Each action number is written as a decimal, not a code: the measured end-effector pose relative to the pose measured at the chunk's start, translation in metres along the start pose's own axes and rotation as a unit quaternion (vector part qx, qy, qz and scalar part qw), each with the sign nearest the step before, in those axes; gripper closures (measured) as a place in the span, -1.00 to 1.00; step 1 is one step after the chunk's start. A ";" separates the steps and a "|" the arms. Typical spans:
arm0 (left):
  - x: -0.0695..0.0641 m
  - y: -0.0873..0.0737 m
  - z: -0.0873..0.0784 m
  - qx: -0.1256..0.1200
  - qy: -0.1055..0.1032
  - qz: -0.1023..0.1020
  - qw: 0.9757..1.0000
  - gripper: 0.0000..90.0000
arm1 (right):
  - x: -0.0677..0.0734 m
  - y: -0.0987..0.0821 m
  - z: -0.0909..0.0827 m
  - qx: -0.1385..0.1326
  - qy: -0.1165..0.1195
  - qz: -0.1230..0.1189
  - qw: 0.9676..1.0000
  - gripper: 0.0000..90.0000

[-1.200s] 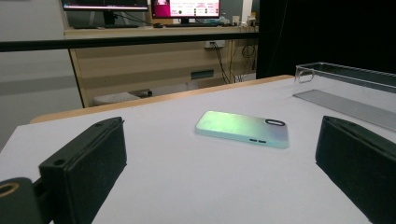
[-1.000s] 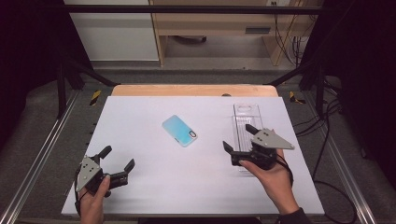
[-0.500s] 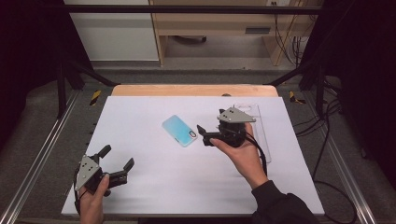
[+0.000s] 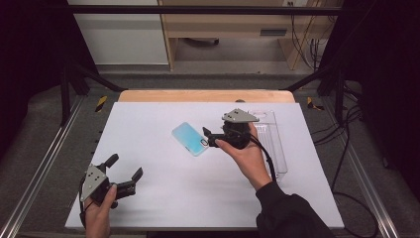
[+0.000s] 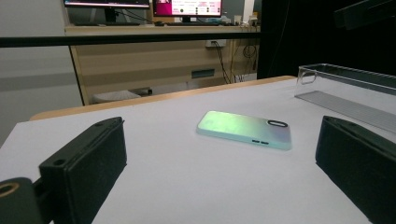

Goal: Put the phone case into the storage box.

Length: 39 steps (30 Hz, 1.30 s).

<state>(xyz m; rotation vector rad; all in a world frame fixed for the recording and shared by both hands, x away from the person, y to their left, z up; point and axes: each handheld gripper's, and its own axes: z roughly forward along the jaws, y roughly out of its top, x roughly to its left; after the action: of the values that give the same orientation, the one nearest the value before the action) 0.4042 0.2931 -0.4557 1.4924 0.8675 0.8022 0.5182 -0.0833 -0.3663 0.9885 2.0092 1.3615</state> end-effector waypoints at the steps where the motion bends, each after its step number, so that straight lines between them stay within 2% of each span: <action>1: 0.000 0.000 0.000 0.001 0.000 0.000 1.000 -0.97 | 0.001 -0.001 0.003 0.002 0.001 0.003 1.000 -0.66; 6: -0.001 0.000 0.001 0.002 -0.001 0.000 1.000 -0.97 | 0.002 -0.005 0.015 0.009 0.003 0.009 1.000 -0.53; 7: -0.001 0.000 0.001 0.002 -0.001 0.001 1.000 -0.97 | 0.002 -0.007 0.023 0.015 0.001 0.013 1.000 -0.42; 14: 0.000 0.000 0.000 0.003 0.001 0.000 1.000 -0.97 | 0.003 -0.018 0.046 0.034 0.002 0.028 0.999 -0.17; 16: 0.001 0.000 0.000 0.003 0.001 0.000 1.000 -0.97 | 0.004 -0.024 0.057 0.041 0.000 0.034 0.999 -0.01; 22: 0.001 0.000 0.000 0.003 0.002 -0.002 1.000 -0.97 | 0.003 -0.033 0.075 0.050 -0.006 0.036 0.998 0.24; 23: 0.001 0.000 0.000 0.003 0.002 -0.001 1.000 -0.97 | 0.001 -0.037 0.082 0.055 -0.010 0.038 0.998 0.36; 24: 0.001 0.000 0.000 0.003 0.002 -0.001 1.000 -0.97 | 0.001 -0.037 0.082 0.055 -0.010 0.038 0.998 0.36; 25: 0.001 0.000 0.000 0.003 0.002 0.000 1.000 -0.97 | -0.001 -0.041 0.088 0.058 -0.015 0.043 0.997 0.46; 26: 0.001 0.000 0.000 0.003 0.002 0.000 1.000 -0.97 | -0.001 -0.041 0.088 0.058 -0.015 0.043 0.997 0.46; 31: 0.001 0.000 0.001 0.002 0.002 -0.001 1.000 -0.96 | -0.007 -0.051 0.108 0.067 -0.019 0.057 0.996 0.75; 36: 0.001 0.001 0.000 0.002 0.003 0.000 1.000 -0.96 | -0.011 -0.058 0.115 0.074 -0.027 0.068 0.995 0.91; 39: 0.000 0.001 0.000 0.002 0.003 0.000 1.000 -0.96 | -0.011 -0.059 0.117 0.076 -0.030 0.059 0.995 0.99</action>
<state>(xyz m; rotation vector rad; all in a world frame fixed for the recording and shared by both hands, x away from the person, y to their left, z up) 0.4048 0.2930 -0.4552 1.4950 0.8739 0.8049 0.5956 -0.0408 -0.4638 1.2189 2.0616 1.2380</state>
